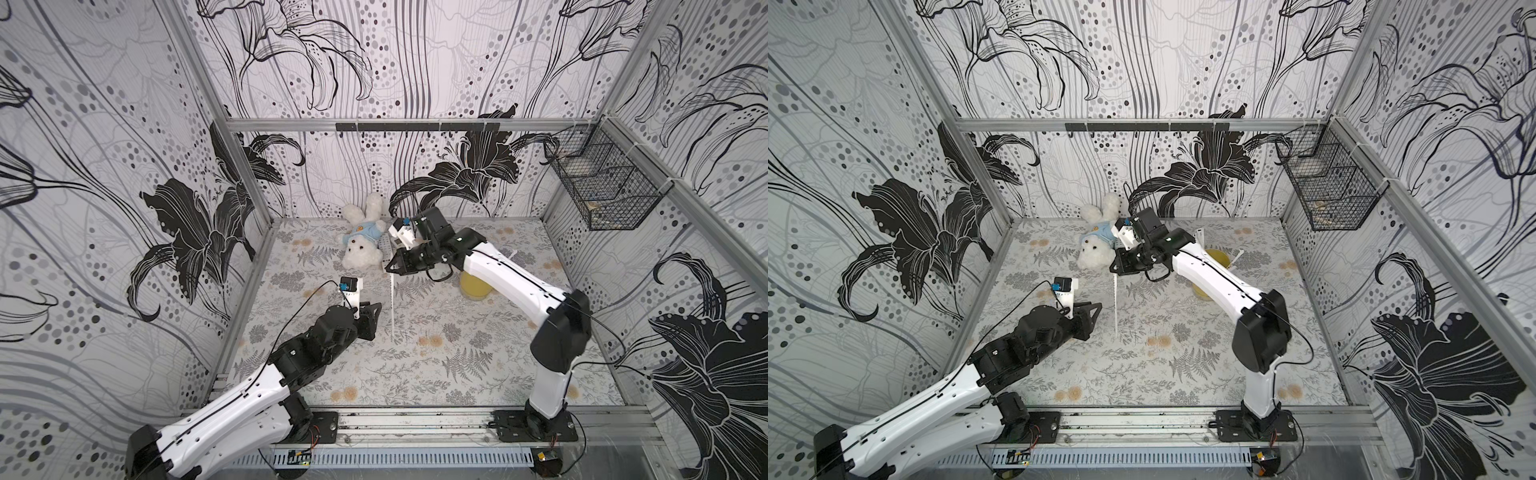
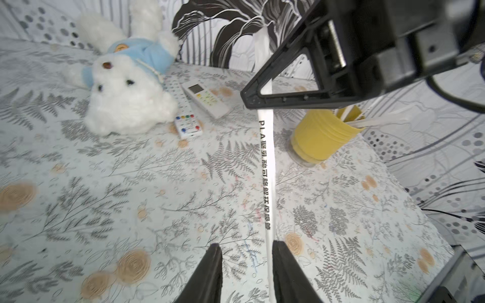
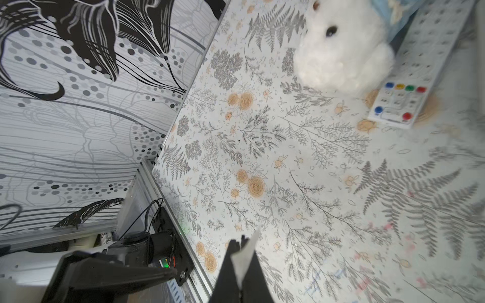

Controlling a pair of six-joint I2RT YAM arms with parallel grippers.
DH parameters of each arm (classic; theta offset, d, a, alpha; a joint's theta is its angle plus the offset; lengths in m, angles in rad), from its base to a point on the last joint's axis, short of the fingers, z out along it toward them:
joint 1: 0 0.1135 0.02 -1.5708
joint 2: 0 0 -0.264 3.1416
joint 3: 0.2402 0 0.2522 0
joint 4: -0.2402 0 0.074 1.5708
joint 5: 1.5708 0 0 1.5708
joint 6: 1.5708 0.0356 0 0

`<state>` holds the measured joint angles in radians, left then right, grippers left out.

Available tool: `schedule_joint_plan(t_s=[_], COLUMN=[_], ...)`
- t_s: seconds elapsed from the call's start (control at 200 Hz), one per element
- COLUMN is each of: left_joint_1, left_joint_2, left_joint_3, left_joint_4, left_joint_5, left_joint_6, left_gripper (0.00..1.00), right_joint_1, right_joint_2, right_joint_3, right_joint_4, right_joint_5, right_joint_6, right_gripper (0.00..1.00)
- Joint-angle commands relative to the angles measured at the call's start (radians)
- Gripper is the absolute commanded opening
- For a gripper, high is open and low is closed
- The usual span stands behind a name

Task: Take the straws out of the storage container
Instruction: Place the straw at the center of the board.

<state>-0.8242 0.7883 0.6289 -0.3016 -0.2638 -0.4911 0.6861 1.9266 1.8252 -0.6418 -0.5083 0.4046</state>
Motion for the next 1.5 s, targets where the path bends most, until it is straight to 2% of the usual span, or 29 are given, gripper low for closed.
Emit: schedule_joint_plan(t_s=[0.0, 0.19, 0.521, 0.721, 1.052, 1.352, 1.497], left_joint_1=[-0.004, -0.003, -0.001, 0.008, 0.013, 0.014, 0.014], left_joint_2=[-0.038, -0.1, -0.035, -0.031, -0.045, -0.039, -0.041], left_joint_3=[-0.023, -0.079, -0.099, -0.117, -0.132, -0.133, -0.132], left_joint_4=[-0.07, -0.036, 0.008, 0.045, 0.056, 0.059, 0.059], left_joint_5=[-0.145, -0.166, -0.14, -0.117, -0.111, -0.106, -0.11], left_joint_6=[-0.081, -0.088, -0.046, -0.041, -0.03, -0.023, -0.021], left_gripper=[0.37, 0.35, 0.34, 0.34, 0.34, 0.35, 0.35], right_joint_1=[0.004, 0.014, 0.032, 0.032, 0.033, 0.033, 0.033], right_joint_2=[0.12, 0.377, 0.578, 0.641, 0.697, 0.701, 0.682], right_joint_3=[0.08, 0.313, 0.481, 0.523, 0.503, 0.495, 0.472], right_joint_4=[0.025, -0.048, -0.055, -0.047, -0.036, -0.055, -0.057], right_joint_5=[-0.108, -0.197, -0.181, -0.18, -0.176, -0.14, -0.135], right_joint_6=[0.088, 0.113, 0.15, 0.179, 0.197, 0.182, 0.175], right_gripper=[0.0, 0.0, 0.0, 0.03, 0.07, 0.21, 0.22])
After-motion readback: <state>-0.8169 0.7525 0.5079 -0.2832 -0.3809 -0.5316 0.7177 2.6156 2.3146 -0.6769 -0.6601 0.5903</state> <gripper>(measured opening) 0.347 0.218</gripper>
